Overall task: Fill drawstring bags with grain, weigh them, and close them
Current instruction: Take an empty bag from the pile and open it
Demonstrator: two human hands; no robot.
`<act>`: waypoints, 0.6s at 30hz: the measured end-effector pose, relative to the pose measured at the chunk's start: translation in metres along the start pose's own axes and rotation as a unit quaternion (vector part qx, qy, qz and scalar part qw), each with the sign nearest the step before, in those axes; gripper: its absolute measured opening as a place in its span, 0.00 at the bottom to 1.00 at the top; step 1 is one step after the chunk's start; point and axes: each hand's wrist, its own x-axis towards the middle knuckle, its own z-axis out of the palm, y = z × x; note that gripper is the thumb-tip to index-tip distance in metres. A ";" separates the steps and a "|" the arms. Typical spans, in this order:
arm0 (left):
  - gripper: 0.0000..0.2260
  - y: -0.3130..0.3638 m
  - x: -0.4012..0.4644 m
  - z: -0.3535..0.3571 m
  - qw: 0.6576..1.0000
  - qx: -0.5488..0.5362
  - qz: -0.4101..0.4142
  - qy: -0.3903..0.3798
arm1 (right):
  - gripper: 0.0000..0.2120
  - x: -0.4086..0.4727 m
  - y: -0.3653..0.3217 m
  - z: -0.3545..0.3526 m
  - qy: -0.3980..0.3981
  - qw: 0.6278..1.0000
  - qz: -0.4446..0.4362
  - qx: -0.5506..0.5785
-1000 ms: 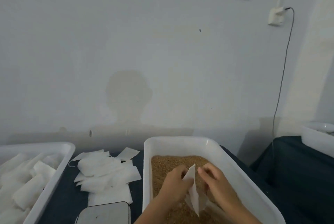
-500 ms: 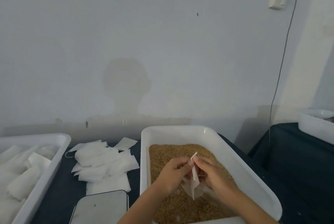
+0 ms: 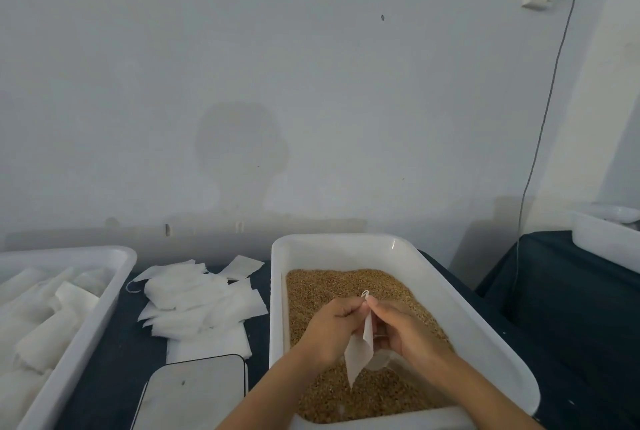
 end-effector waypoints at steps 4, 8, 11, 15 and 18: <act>0.14 0.000 0.000 0.000 0.999 0.040 -0.003 -0.008 | 0.22 0.000 -0.001 0.001 0.004 1.000 0.005 -0.006; 0.13 0.001 -0.003 -0.001 0.998 0.062 -0.007 -0.018 | 0.15 -0.001 -0.002 0.001 0.024 1.000 0.016 -0.010; 0.12 0.002 -0.003 -0.001 0.996 0.092 -0.005 -0.014 | 0.14 -0.002 -0.004 0.001 0.036 0.999 0.019 -0.008; 0.14 0.002 -0.004 -0.001 0.981 0.186 0.001 0.060 | 0.13 -0.002 -0.002 0.001 0.123 0.982 0.009 -0.141; 0.15 0.001 -0.004 -0.004 0.955 0.258 -0.018 0.142 | 0.16 -0.001 0.002 -0.002 0.169 0.935 -0.037 -0.309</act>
